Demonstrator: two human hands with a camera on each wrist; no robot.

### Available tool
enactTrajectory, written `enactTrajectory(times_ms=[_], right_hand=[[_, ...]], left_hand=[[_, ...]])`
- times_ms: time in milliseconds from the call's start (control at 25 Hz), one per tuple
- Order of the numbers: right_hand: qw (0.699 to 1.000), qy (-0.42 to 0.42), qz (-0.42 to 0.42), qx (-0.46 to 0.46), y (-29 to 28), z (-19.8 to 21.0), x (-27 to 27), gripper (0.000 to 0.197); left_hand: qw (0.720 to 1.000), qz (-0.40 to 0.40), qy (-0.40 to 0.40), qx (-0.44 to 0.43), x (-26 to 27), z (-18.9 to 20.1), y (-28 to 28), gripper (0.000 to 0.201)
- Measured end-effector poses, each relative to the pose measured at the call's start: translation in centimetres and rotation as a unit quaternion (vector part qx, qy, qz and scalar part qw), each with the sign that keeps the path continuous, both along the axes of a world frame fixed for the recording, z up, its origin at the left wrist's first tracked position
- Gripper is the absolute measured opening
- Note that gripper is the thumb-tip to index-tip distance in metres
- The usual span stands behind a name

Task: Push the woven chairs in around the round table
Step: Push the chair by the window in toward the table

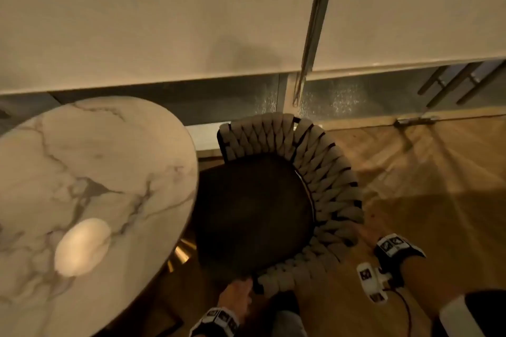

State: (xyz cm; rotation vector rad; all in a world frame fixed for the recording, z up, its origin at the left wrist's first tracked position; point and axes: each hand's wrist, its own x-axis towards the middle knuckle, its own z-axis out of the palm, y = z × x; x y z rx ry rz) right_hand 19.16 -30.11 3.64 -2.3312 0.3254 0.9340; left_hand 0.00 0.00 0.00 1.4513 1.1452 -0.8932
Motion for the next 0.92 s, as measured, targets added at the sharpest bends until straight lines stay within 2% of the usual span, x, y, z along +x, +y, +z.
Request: enactTrajectory(times_ms=[80,120,200,240,280,320,360,440,520,600,720,800,840,920], right_hand=[[0.996,0.030,-0.079,-0.019,-0.8,-4.8,2.2,0.039],[0.996,0.018,-0.086,-0.027,-1.2,-6.6,3.0,0.038],[0.998,-0.054,-0.022,-0.030,-3.8,-13.3,5.3,0.040],[0.996,-0.078,0.005,-0.041,-4.5,-14.2,5.9,0.045],[0.994,-0.099,-0.008,-0.038,-4.5,-14.0,6.5,0.048],[0.992,-0.110,-0.021,-0.049,-4.9,-14.2,7.2,0.045],[0.991,-0.106,-0.040,-0.071,-4.0,-12.4,7.7,0.040],[0.989,-0.101,-0.053,-0.097,-3.4,-10.2,8.9,0.031],[0.989,-0.094,-0.026,-0.107,-4.8,-10.9,10.1,0.031],[0.990,-0.090,-0.015,-0.104,-6.7,-13.5,11.1,0.037],[0.992,-0.089,0.002,-0.090,-6.7,-15.0,11.4,0.022],[0.994,-0.102,0.018,-0.027,-3.3,-12.5,10.7,0.009],[0.994,-0.104,0.019,0.010,-1.4,-11.2,10.2,0.010],[0.992,-0.103,0.007,0.076,2.0,-9.3,9.1,0.026]], left_hand=[[0.997,0.032,0.058,-0.033,1.9,-3.9,-1.9,0.048],[0.992,0.075,0.082,-0.062,2.4,-5.4,-2.8,0.055],[0.963,0.224,0.101,-0.113,3.0,-7.4,-4.7,0.050],[0.945,0.283,0.096,-0.129,3.2,-7.2,-5.4,0.042],[0.925,0.335,0.101,-0.150,3.6,-7.7,-6.0,0.034],[0.905,0.374,0.112,-0.169,3.8,-8.1,-6.5,0.029],[0.888,0.398,0.122,-0.193,4.0,-8.1,-7.2,0.028],[0.877,0.408,0.127,-0.221,4.6,-8.4,-8.3,0.035],[0.879,0.397,0.129,-0.228,4.9,-8.5,-9.1,0.042],[0.884,0.390,0.126,-0.226,5.3,-8.4,-8.9,0.044],[0.885,0.398,0.115,-0.212,6.2,-8.2,-6.1,0.038],[0.893,0.401,0.089,-0.184,6.4,-8.0,-3.1,0.035],[0.900,0.397,0.062,-0.167,6.6,-8.2,-1.5,0.035],[0.917,0.376,0.015,-0.134,7.0,-8.1,1.6,0.034]])
